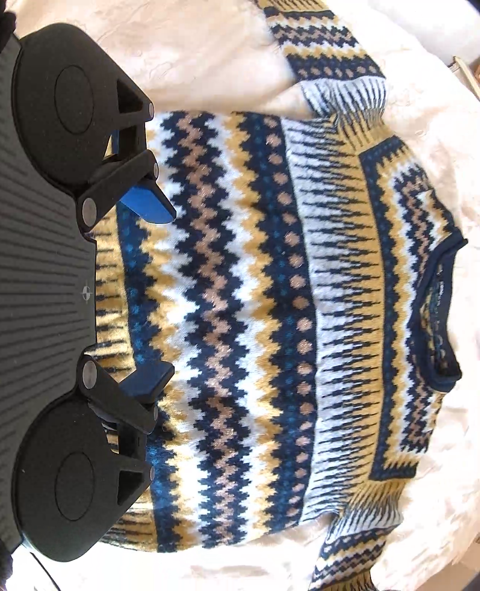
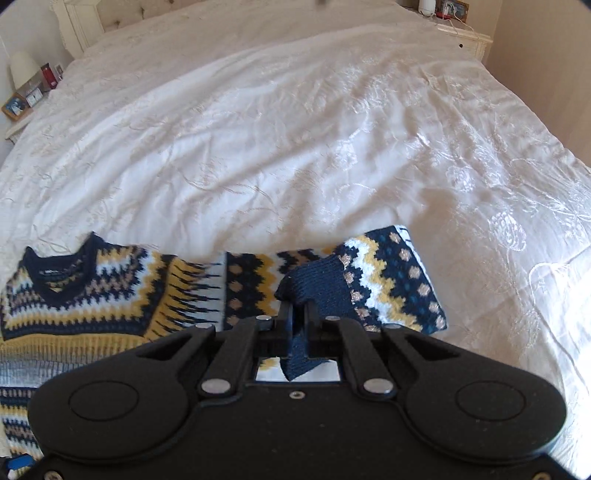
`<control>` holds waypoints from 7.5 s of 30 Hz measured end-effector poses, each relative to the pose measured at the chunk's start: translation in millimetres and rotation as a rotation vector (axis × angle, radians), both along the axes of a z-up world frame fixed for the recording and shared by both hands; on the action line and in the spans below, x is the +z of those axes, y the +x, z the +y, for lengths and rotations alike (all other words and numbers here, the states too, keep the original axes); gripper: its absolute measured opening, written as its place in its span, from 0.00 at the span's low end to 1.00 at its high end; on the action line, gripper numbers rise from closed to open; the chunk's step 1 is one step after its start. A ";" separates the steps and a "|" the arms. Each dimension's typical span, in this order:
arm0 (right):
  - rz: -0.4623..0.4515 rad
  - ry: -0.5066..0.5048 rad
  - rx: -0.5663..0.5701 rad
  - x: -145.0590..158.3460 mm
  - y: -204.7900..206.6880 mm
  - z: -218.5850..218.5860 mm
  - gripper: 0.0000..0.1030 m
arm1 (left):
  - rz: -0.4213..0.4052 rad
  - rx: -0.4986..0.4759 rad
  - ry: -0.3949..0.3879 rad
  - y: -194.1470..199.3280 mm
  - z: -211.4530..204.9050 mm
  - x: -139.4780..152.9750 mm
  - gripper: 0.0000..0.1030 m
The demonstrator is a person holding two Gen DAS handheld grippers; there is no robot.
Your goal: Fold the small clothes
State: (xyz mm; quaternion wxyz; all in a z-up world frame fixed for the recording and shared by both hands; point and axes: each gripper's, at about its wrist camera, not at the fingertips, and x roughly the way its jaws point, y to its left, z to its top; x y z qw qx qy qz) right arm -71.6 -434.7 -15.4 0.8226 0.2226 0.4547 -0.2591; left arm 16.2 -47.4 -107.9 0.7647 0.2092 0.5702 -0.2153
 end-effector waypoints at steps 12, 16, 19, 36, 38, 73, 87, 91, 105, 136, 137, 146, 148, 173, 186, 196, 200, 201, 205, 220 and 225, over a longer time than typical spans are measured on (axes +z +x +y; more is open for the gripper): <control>-0.152 0.196 0.253 25.5 143.2 179.4 0.10 | -0.065 0.065 -0.016 41.2 76.4 38.3 0.79; -0.113 0.210 0.356 0.2 182.7 240.5 0.10 | -0.058 0.100 -0.001 58.5 100.9 33.7 0.79; -0.077 0.211 0.415 -20.1 201.6 276.1 0.10 | -0.058 0.119 0.009 70.1 112.3 29.9 0.79; -0.076 -0.016 0.421 -50.5 150.5 255.3 0.56 | -0.100 0.061 -0.091 102.9 58.8 34.0 0.79; -0.031 -0.072 0.395 -62.0 136.7 240.3 0.60 | -0.098 0.064 -0.110 113.9 46.7 30.3 0.79; 0.113 -0.017 0.066 -123.9 104.5 73.2 0.68 | -0.067 0.079 0.075 188.3 -11.9 -33.7 0.17; 0.321 -0.035 0.073 -152.0 141.1 69.6 0.66 | -0.170 0.006 0.214 169.2 -38.1 -52.9 0.28; 0.330 -0.040 0.059 -153.8 139.6 68.0 0.76 | -0.166 0.017 0.220 169.6 -41.8 -55.1 0.31; 0.340 -0.009 0.014 -159.0 138.8 44.3 0.96 | -0.127 0.164 0.212 203.4 -16.5 -54.5 0.98; 0.078 0.177 0.207 -84.7 72.5 224.7 0.99 | -0.157 0.395 -0.063 142.6 193.6 27.7 1.00; 0.077 0.186 0.216 -84.8 70.8 233.3 0.99 | -0.162 0.419 -0.062 144.3 205.2 27.4 1.00; 0.082 0.211 0.305 -75.3 67.5 303.3 0.99 | -0.238 0.589 -0.049 174.0 300.5 36.5 1.00; 0.069 0.202 0.309 -69.3 70.0 312.6 0.99 | -0.266 0.617 -0.033 185.9 317.4 38.7 1.00; 0.095 0.199 0.367 -65.8 100.2 350.7 0.99 | -0.349 0.690 -0.247 220.6 370.2 85.7 0.05; 0.053 0.261 0.409 -70.8 72.2 311.8 0.99 | -0.403 0.386 -0.478 167.1 194.1 189.6 0.05; 0.018 0.271 0.340 -71.0 17.3 238.0 0.99 | -0.294 0.192 -0.604 117.3 18.0 169.5 0.05; 0.014 0.268 0.305 -73.0 -2.8 211.9 0.99 | -0.216 0.141 -0.597 95.3 -35.9 136.6 0.05; 0.013 0.267 0.296 -73.3 -7.7 206.1 0.99 | -0.195 0.134 -0.594 90.5 -48.0 128.0 0.05; 0.014 0.263 0.273 -75.5 -18.4 191.8 0.99 | -0.144 0.105 -0.571 79.2 -75.1 105.2 0.12; -0.047 0.164 0.303 -69.1 22.5 178.0 0.99 | -0.238 0.010 -0.215 60.5 -17.9 55.1 0.43; -0.078 0.115 0.231 -72.9 49.4 157.7 0.99 | -0.207 0.098 -0.122 78.5 34.8 30.7 0.43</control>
